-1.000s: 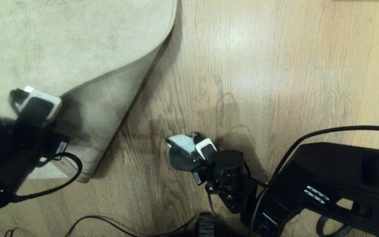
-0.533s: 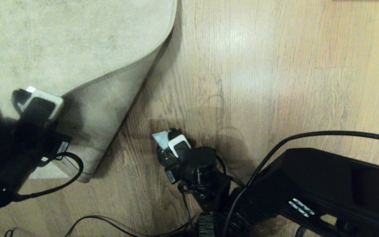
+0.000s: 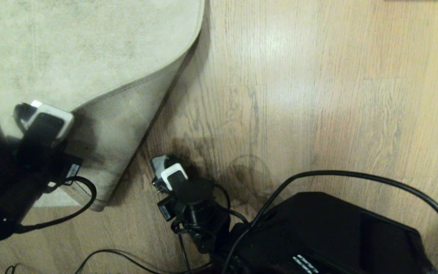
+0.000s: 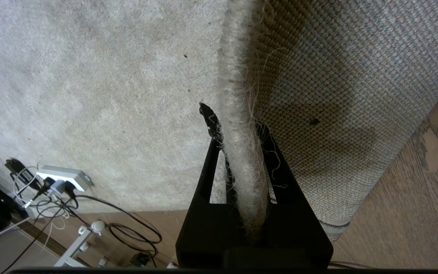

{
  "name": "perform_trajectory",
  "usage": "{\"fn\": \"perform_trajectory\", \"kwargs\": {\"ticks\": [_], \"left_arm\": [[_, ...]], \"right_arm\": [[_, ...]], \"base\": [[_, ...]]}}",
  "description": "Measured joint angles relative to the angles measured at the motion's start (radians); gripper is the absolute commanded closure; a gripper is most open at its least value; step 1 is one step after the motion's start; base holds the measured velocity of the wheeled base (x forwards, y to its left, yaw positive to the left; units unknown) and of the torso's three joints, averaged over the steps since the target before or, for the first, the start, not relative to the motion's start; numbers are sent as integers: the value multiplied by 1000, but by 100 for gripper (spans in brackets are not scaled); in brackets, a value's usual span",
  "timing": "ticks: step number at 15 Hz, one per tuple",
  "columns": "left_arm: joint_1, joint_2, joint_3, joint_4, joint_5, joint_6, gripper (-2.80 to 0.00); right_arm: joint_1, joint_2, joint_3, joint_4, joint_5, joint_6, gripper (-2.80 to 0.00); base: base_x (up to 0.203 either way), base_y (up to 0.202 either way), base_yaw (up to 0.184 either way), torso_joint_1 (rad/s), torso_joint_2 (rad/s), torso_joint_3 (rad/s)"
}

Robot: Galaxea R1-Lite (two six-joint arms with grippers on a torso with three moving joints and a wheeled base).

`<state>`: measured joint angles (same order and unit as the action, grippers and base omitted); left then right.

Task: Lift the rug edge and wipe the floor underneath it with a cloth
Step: Wipe the floor under the carpet with a rag

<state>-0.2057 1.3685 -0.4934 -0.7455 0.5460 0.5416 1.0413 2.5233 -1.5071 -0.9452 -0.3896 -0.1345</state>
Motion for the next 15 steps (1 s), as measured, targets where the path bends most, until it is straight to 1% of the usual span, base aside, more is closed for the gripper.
{"fn": "perform_trajectory", "kwargs": {"ticks": [2, 5, 10, 15], "left_arm": [[0, -1, 0, 0, 0, 1, 0], [0, -3, -3, 0, 0, 4, 0], [0, -6, 0, -19, 0, 6, 0], [0, -6, 2, -29, 0, 8, 0]], "right_arm": [[11, 41, -46, -12, -6, 11, 0], [16, 75, -64, -49, -7, 12, 0], [11, 104, -58, -118, -14, 8, 0], [-10, 106, -13, -152, -15, 0, 0]], "base": [[0, 0, 0, 0, 0, 0], [0, 0, 0, 0, 0, 0], [0, 0, 0, 0, 0, 0], [0, 0, 0, 0, 0, 0]]}}
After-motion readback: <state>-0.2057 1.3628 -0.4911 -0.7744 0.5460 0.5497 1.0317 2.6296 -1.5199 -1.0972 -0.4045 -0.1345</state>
